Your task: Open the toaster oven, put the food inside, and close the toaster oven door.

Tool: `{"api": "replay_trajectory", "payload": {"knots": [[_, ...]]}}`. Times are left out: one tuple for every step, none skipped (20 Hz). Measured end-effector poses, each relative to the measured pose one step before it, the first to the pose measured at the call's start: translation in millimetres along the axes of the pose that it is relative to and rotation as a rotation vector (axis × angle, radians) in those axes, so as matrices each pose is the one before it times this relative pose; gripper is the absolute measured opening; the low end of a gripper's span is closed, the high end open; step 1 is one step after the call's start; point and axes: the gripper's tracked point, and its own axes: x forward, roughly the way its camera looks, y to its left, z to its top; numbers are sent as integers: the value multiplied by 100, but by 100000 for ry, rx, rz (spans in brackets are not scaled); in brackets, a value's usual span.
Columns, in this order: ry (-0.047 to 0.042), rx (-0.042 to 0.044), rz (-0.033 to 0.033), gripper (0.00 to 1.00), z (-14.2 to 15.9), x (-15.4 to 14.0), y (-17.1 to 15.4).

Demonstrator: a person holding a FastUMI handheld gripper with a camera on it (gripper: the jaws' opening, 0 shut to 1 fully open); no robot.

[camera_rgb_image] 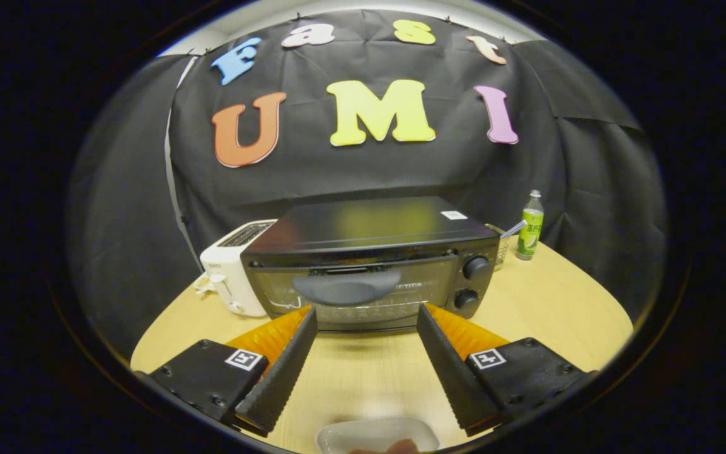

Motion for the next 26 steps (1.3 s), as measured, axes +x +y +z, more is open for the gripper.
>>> {"api": "replay_trajectory", "payload": {"knots": [[-1601, 596, -275, 100, 901, -746, -297], [-1872, 1304, 478, 100, 858, -1035, 29], [-2293, 1048, 796, 100, 1097, -1174, 132], [-2699, 409, 766, 100, 1151, -1341, 248], [-2979, -243, 1117, 100, 1344, -1493, 277], [-3336, -271, 1284, 100, 1506, -1588, 417], [-3564, -81, 789, 100, 1533, -1619, 434], [-3505, 236, 408, 100, 1407, -1600, 314], [-3113, 232, 407, 100, 1358, -1604, 398], [-2633, 221, 503, 100, 1159, -1550, 375], [-1308, -93, 527, 100, 860, -1400, 350], [-672, -303, -77, 100, 553, -1408, 237], [-954, -395, -788, 100, 673, -1146, 34], [-1431, -175, -354, 100, 644, -1191, 224], [-2208, -242, 567, 100, 709, -1160, 446], [-1976, -817, 906, 100, 491, -1064, 498], [-988, -442, 902, 100, 354, -905, 488], [255, -239, 794, 100, -295, -929, 525], [593, 18, -292, 100, -122, -800, 299], [240, -27, -776, 100, 42, -737, 127], [-472, -282, -1043, 100, 118, -514, 154], [-1229, -301, -818, 100, 228, -561, 229], [-989, -509, -298, 100, 210, -421, 246], [-488, -418, 94, 100, -41, -196, 285], [53, -428, 162, 100, -93, -154, 111], [244, -415, -390, 100, -161, -172, 25]]}}
